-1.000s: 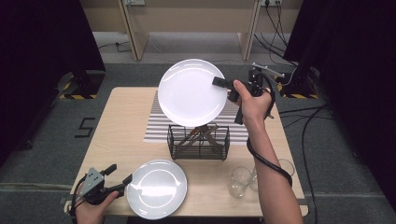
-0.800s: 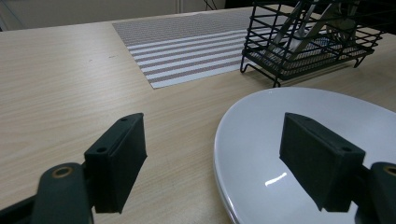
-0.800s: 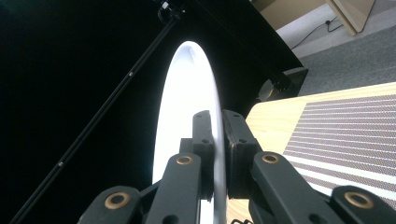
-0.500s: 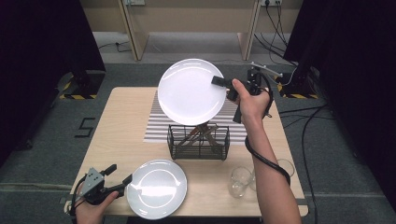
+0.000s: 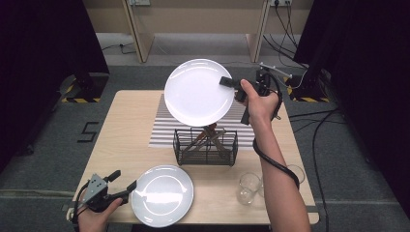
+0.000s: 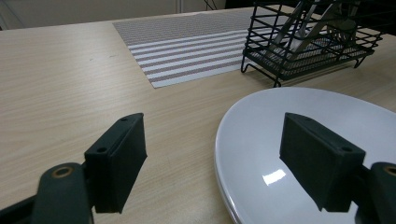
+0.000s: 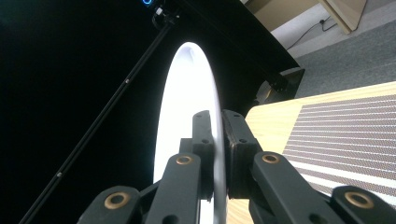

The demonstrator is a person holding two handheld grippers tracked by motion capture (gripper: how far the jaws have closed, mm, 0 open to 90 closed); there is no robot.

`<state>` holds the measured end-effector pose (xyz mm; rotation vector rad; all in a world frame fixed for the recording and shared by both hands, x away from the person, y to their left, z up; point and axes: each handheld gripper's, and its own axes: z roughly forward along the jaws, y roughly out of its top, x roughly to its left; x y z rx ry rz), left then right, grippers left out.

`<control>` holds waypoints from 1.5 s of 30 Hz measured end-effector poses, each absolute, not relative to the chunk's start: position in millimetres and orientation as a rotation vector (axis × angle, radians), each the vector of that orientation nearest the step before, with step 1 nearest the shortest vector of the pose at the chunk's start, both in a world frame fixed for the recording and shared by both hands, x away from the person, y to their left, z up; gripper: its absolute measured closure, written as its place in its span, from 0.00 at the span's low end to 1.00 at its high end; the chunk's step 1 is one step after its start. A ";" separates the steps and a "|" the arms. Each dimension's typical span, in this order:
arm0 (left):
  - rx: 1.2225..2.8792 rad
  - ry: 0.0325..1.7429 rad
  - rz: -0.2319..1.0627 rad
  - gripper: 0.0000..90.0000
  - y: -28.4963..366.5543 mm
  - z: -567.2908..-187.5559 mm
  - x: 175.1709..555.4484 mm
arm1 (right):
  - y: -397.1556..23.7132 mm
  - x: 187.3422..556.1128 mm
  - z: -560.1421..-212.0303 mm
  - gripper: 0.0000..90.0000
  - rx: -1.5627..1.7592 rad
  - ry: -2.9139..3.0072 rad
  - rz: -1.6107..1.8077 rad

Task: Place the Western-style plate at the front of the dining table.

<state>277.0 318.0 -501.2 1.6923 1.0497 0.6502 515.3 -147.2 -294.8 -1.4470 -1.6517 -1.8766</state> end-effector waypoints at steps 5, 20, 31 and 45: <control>1.693 1.050 0.650 0.25 318.1 -501.3 277.0 | -148.1 518.0 -295.6 0.94 -1.462 -1.637 -1.873; 1.692 1.054 0.647 0.25 318.8 -501.6 277.4 | -149.7 524.0 -297.6 0.94 -1.484 -1.605 -1.871; 1.694 1.053 0.647 0.25 318.6 -501.6 277.4 | -150.3 528.4 -296.1 0.94 -1.500 -1.591 -1.871; 1.690 1.053 0.647 0.25 319.2 -501.6 277.3 | -153.1 533.0 -296.3 0.94 -1.526 -1.571 -1.874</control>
